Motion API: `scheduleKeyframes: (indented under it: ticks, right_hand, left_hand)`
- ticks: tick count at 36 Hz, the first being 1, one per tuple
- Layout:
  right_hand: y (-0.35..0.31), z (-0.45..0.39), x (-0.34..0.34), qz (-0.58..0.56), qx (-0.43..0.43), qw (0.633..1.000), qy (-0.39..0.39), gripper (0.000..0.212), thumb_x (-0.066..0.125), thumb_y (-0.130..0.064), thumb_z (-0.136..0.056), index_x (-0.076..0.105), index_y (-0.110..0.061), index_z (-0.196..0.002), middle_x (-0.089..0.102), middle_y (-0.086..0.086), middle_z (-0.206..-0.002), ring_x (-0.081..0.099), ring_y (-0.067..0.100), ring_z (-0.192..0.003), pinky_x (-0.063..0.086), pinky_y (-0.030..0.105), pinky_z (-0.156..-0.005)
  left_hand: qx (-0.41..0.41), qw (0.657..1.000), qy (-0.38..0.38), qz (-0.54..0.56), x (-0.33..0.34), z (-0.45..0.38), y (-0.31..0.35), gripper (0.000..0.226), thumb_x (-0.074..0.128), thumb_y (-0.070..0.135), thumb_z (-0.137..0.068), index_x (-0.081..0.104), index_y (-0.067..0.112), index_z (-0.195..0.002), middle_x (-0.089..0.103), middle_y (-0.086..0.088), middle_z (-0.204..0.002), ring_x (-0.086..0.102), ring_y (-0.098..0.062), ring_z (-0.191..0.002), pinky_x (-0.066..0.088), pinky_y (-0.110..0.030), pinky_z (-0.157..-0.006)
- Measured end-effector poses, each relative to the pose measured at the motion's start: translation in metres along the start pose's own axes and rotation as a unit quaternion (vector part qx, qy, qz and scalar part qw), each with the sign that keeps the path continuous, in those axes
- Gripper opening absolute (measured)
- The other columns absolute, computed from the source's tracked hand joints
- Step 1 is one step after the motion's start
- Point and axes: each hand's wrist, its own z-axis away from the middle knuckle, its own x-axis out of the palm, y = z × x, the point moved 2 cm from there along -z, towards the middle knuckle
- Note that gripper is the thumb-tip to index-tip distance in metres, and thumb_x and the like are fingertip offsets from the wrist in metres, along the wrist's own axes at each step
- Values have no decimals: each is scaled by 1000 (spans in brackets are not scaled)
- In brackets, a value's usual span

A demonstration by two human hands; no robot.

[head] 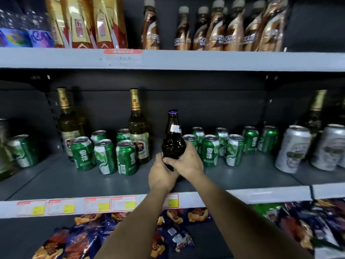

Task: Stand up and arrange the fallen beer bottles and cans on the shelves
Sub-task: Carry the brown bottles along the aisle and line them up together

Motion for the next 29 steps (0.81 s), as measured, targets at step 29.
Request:
scheduleKeyframes:
  ticks: [29]
  right_hand:
    - [278, 256, -414, 70, 191, 963, 174, 73, 80, -49, -70, 41, -16, -121, 63, 2, -112, 60, 26, -109, 47, 37, -86]
  left_hand:
    - [125, 951, -279, 40, 304, 346, 264, 53, 66, 49, -76, 46, 26, -119, 69, -2, -92, 66, -30, -83, 51, -34, -66]
